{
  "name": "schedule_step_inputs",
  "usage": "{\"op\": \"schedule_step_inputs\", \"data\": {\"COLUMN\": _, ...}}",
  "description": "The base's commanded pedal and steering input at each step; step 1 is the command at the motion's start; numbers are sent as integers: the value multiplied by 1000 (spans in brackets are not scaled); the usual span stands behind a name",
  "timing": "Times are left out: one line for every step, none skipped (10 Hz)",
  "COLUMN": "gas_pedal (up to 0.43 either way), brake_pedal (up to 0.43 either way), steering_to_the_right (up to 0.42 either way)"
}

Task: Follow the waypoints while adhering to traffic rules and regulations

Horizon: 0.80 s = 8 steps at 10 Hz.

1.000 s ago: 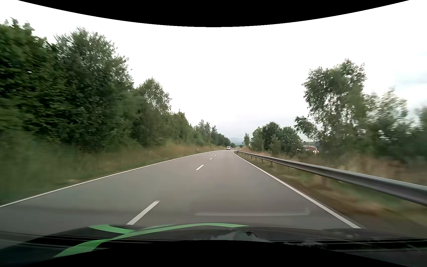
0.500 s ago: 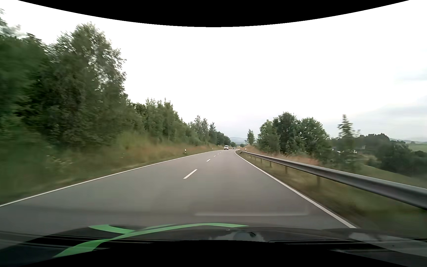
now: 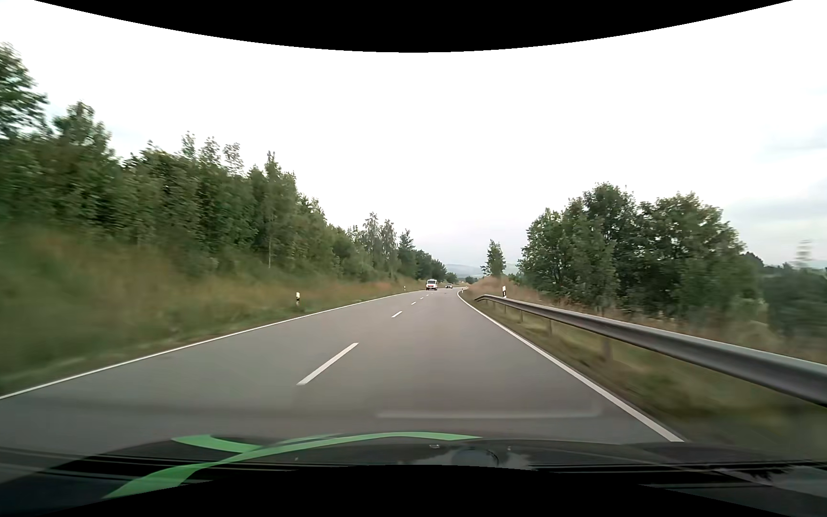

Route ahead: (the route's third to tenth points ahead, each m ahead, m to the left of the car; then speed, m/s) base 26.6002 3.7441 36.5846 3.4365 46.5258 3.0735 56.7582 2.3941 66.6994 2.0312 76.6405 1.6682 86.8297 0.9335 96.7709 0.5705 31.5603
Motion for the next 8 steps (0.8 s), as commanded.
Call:
{"op": "schedule_step_inputs", "data": {"gas_pedal": 169, "brake_pedal": 0, "steering_to_the_right": 1}}
{"op": "schedule_step_inputs", "data": {"gas_pedal": 209, "brake_pedal": 0, "steering_to_the_right": 2}}
{"op": "schedule_step_inputs", "data": {"gas_pedal": 209, "brake_pedal": 0, "steering_to_the_right": 2}}
{"op": "schedule_step_inputs", "data": {"gas_pedal": 209, "brake_pedal": 0, "steering_to_the_right": 2}}
{"op": "schedule_step_inputs", "data": {"gas_pedal": 150, "brake_pedal": 0, "steering_to_the_right": 2}}
{"op": "schedule_step_inputs", "data": {"gas_pedal": 150, "brake_pedal": 0, "steering_to_the_right": 1}}
{"op": "schedule_step_inputs", "data": {"gas_pedal": 138, "brake_pedal": 0, "steering_to_the_right": 1}}
{"op": "schedule_step_inputs", "data": {"gas_pedal": 138, "brake_pedal": 0, "steering_to_the_right": 1}}
